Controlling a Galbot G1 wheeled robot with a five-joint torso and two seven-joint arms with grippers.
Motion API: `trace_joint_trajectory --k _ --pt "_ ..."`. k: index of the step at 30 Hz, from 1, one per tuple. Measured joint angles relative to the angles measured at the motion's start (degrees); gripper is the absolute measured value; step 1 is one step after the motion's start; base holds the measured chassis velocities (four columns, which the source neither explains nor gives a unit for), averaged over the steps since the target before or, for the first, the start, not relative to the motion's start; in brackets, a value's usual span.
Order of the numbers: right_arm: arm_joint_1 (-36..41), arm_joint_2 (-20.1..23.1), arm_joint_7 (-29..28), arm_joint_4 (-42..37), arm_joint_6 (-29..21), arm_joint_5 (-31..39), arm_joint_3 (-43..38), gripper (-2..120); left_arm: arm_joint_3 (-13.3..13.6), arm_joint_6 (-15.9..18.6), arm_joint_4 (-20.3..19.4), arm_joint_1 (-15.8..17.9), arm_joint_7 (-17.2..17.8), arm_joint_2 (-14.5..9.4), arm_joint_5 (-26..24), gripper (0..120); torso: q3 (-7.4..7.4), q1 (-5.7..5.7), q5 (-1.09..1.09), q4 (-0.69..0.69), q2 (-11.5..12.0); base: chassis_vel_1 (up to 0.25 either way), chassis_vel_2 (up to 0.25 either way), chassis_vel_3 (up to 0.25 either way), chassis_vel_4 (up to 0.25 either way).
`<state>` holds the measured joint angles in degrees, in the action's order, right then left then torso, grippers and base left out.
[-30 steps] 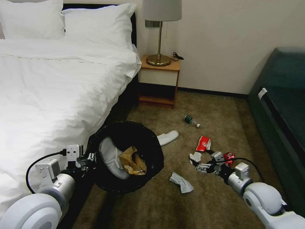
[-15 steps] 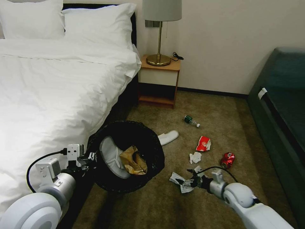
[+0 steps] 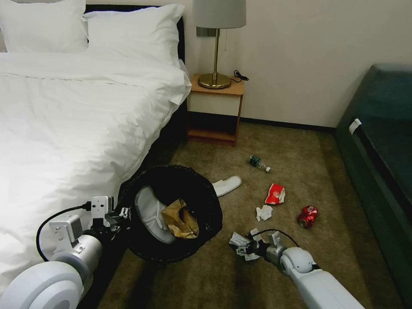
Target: Pick up the trash bin, then pick up the garbage on the floor and place it into the trash bin.
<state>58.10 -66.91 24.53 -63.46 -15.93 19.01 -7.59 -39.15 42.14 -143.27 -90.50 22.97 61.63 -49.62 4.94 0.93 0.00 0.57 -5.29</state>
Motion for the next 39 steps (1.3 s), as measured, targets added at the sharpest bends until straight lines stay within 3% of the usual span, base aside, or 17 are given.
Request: trace_joint_trajectory --k 11,39 --pt "-1.27 -4.37 -3.05 7.67 0.80 -5.64 -2.57 100 0.13 0.00 0.21 -0.13 -0.07 -0.05 0.12 2 0.00 0.00 0.00 -0.01 0.00 0.000 0.000 0.000 0.000" --pt "-0.60 -3.11 -4.81 5.75 1.44 -6.23 -5.75 100 0.56 0.00 0.77 0.03 -0.19 0.22 0.41 2 0.00 0.00 0.00 0.00 -0.01 0.000 0.000 0.000 0.000"
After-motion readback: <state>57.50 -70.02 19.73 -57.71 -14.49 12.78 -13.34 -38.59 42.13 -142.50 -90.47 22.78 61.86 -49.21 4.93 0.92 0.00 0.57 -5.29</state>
